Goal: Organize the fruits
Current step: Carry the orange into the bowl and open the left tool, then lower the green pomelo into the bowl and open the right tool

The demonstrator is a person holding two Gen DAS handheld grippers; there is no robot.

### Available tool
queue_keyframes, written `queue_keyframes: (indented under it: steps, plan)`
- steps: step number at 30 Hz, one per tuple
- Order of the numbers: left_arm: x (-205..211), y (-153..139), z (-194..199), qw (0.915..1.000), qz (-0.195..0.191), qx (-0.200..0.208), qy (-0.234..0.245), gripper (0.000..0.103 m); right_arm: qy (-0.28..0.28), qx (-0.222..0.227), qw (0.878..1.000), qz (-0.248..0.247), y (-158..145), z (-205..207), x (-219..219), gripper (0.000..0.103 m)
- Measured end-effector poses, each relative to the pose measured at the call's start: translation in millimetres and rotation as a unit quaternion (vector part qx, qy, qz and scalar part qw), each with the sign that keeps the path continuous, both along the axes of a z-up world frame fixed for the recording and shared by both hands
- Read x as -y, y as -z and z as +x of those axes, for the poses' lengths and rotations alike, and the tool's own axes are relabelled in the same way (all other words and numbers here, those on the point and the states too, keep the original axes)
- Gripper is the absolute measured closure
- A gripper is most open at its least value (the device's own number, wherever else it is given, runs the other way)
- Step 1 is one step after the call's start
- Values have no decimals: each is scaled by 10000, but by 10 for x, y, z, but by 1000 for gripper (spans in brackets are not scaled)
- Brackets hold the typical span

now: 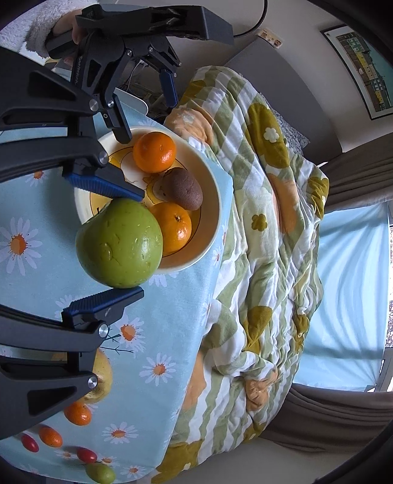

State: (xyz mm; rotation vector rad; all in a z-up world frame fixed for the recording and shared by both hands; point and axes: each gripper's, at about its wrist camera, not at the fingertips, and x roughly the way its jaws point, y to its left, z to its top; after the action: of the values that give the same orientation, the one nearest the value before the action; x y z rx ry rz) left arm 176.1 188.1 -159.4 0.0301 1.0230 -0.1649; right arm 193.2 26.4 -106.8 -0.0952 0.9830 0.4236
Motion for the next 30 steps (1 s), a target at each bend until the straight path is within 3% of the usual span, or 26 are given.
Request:
queue_keyframes:
  steps: [13, 21, 30]
  plan:
    - [-7, -68, -407, 9993, -8, -125, -361, 0, -523, -230, 9983, 125, 168, 67, -269, 50]
    - [-29, 89, -505, 9987, 77, -277, -427, 0, -577, -432, 9974, 78, 470, 111, -383, 50]
    - [-35, 217, -572, 9984, 81, -410, -377, 0, -555, -327, 9979, -9, 597, 67, -432, 50]
